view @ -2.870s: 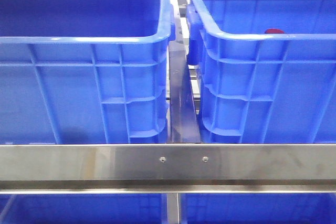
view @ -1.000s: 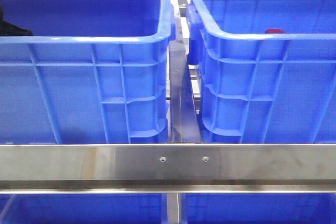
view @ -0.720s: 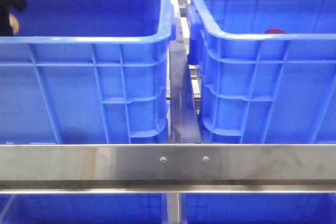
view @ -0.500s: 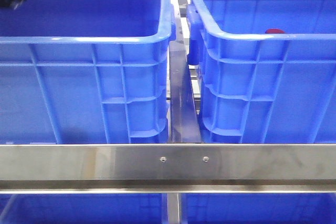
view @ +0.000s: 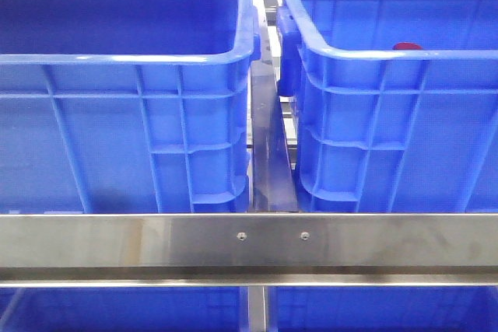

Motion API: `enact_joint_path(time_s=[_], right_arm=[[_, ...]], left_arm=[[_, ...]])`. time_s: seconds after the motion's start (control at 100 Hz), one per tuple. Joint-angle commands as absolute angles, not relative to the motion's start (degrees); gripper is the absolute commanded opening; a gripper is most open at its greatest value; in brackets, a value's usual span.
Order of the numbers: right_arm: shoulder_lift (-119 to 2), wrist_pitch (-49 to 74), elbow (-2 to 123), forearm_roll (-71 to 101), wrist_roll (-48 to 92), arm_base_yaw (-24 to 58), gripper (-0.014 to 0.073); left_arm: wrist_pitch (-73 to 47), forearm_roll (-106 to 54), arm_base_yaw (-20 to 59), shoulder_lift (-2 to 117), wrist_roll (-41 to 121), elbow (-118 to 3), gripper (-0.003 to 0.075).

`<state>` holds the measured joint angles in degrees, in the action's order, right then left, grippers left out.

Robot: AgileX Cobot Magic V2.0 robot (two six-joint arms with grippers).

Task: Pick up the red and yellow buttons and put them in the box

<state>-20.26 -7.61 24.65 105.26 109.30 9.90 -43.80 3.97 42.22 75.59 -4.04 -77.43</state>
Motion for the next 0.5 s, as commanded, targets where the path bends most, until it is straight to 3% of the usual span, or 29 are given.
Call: enact_joint_path(time_s=[0.0, 0.27, 0.36, 0.49], right_arm=[[-20.61, -5.8, 26.19, 109.93, 109.31, 10.1, -0.0067], [-20.61, -3.79, 26.19, 109.93, 109.31, 10.1, -0.0027], [-20.61, -1.72, 26.19, 109.93, 109.31, 10.1, 0.0071], [-20.61, 1.62, 26.19, 109.93, 109.31, 10.1, 0.0295]], left_arm=[[-40.36, 3.48, 46.33, 73.66, -3.97, -79.0, -0.0019], [-39.72, 4.59, 56.5, 73.66, -3.88, -79.0, -0.0019], [-39.72, 4.68, 56.75, 73.66, -3.88, -79.0, -0.0019], [-39.72, 4.68, 56.75, 73.66, -3.88, -79.0, -0.0019]])
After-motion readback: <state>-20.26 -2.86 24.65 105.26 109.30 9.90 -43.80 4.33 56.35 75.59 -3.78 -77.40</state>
